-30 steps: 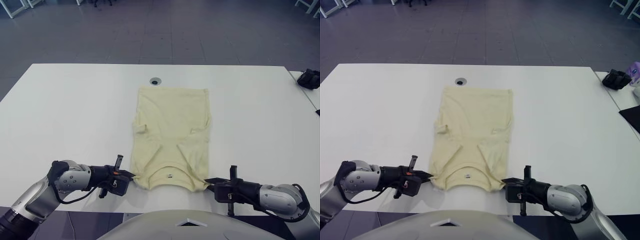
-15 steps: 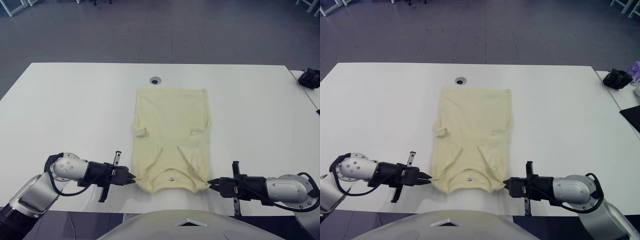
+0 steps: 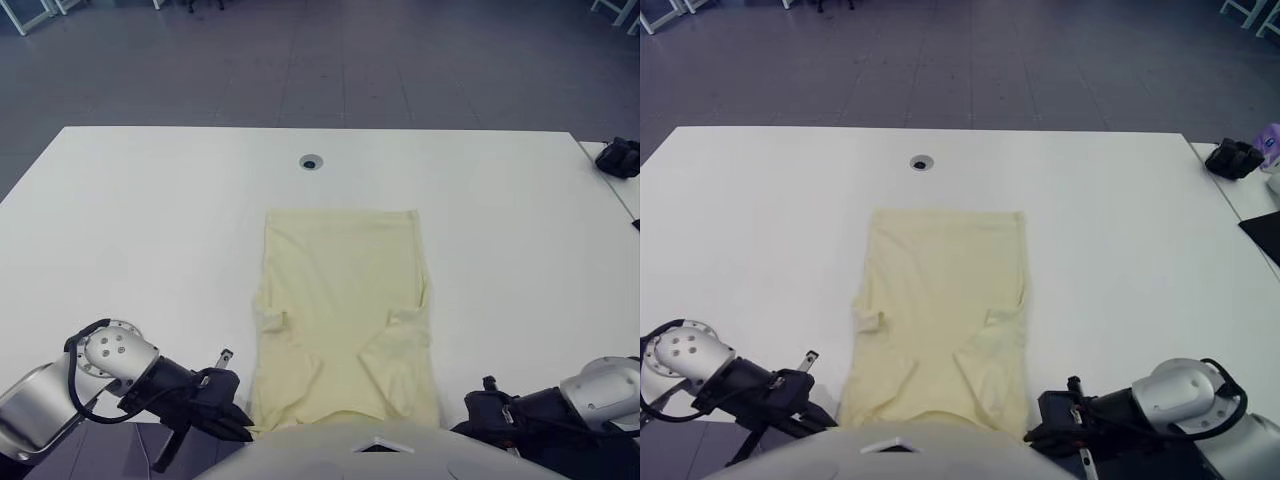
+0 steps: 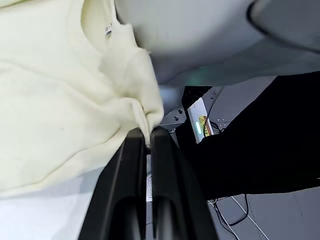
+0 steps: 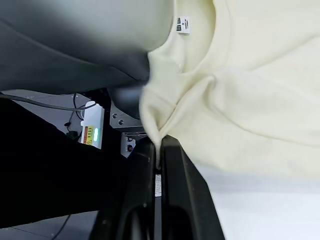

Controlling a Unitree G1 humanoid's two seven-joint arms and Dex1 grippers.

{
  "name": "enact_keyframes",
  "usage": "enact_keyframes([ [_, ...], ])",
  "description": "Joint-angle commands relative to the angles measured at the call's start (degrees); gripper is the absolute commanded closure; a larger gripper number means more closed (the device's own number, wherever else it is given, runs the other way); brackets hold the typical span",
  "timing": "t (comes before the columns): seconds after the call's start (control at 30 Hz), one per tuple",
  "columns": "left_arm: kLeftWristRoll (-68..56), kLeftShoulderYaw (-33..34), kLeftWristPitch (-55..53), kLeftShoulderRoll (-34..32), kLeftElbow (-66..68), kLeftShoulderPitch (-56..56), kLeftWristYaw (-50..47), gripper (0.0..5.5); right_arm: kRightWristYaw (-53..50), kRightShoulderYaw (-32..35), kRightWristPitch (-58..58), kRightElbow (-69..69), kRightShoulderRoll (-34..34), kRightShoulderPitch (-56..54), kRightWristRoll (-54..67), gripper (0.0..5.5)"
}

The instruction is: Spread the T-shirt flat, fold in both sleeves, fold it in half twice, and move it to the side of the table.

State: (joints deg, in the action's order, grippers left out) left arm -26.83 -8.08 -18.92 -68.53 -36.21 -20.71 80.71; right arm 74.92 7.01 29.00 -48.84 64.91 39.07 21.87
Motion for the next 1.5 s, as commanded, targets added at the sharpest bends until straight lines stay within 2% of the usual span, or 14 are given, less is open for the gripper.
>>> enact_keyframes([
  [0.03, -4.78, 4.22, -2.61, -0.12, 0.61, 1.96, 0.13, 5.5, -0.05, 6.2, 1.68, 0.74, -1.29, -1.97, 5.85, 5.48],
  [0.13, -10.3, 5.96, -7.33, 1.66, 2.05, 8.34, -1.19, 5.5, -0.08, 8.83, 3.01, 4.05, -0.35, -8.36, 9.77, 5.48],
  [0.23, -13.78, 5.74, -11.11, 3.86, 5.4, 16.55, -1.74, 5.5, -0.15, 7.95, 4.83, 7.96, 1.51, -18.21, 12.68, 5.48],
  [0.5, -13.45, 2.39, -16.01, 10.32, 16.71, 36.02, -1.55, 5.5, -0.19, -7.36, 5.31, 21.65, -0.76, -47.42, 8.58, 5.48],
  [0.67, -9.84, 0.23, -14.71, 13.23, 23.81, 43.34, -0.54, 5.5, 1.83, -14.57, 2.97, 31.49, -4.12, -59.79, 3.58, 5.48],
  [1.1, 1.14, -3.16, -8.5, 25.12, 49.2, 61.34, -0.93, 5.5, 5.75, -22.54, -6.51, 58.63, -15.79, -80.28, -7.25, 5.48],
  [1.5, 13.14, -4.7, 3.29, 37.91, 80.94, 70.64, -4.53, 5.5, 1.48, -23.18, -18.67, 95.18, -29.78, -89.16, -16.21, 5.48],
])
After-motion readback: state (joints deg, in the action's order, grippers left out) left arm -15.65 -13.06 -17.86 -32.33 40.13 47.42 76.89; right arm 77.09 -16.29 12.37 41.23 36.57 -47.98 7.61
